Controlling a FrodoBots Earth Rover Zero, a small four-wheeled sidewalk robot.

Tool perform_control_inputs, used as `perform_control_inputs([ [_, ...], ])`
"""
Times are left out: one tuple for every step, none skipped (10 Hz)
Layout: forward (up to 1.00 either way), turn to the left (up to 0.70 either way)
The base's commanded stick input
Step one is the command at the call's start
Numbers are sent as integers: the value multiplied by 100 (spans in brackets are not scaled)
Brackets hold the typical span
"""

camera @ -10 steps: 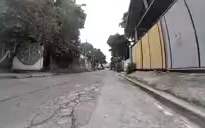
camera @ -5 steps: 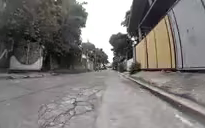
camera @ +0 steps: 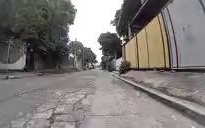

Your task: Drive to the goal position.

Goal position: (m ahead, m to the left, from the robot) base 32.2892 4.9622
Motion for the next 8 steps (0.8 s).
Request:
perform_control_inputs([
  [100, -32],
  [100, -12],
  [100, 0],
  [100, 0],
  [100, 0],
  [100, 0],
  [100, 0],
  [100, 25],
])
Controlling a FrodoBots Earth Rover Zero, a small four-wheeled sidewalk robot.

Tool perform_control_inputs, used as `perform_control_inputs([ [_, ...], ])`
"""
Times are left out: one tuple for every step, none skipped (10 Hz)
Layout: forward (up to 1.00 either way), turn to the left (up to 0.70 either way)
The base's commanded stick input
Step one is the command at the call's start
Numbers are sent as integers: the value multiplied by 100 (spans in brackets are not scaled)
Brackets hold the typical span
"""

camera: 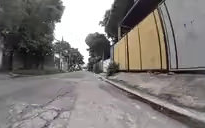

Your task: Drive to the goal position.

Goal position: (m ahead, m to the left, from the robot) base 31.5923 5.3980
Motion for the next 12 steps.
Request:
perform_control_inputs([
  [100, 40],
  [100, 24],
  [100, 3],
  [100, 0],
  [100, 0],
  [100, 0],
  [100, 0],
  [100, 0],
  [100, 0],
  [100, 0],
  [100, 0],
  [100, 0],
])
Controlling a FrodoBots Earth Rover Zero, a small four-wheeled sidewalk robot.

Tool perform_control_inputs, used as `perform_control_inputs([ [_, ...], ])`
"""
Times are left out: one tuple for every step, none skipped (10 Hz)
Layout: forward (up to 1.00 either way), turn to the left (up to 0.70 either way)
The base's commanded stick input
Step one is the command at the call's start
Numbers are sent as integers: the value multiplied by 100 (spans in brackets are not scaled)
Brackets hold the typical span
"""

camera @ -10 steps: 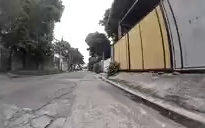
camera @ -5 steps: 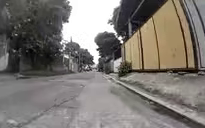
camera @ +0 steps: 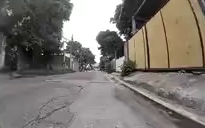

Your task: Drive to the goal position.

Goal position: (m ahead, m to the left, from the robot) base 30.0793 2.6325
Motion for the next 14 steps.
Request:
perform_control_inputs([
  [100, 0],
  [100, 0],
  [100, 0],
  [100, 0],
  [100, 0],
  [100, 0],
  [100, 0],
  [100, 0],
  [100, 0],
  [100, 0],
  [100, 0],
  [100, 0],
  [100, 0],
  [100, 0],
])
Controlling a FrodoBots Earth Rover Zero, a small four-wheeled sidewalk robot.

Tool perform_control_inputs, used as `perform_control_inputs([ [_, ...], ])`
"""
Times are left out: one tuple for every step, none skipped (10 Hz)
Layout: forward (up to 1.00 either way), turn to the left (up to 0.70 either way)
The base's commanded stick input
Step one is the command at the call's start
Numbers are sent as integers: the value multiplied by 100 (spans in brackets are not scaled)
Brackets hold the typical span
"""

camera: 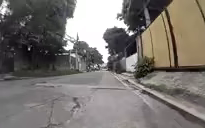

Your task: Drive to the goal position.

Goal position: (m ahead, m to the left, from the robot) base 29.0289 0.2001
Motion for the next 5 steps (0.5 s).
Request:
perform_control_inputs([
  [100, 0],
  [100, 0],
  [100, 0],
  [100, 0],
  [100, 0],
])
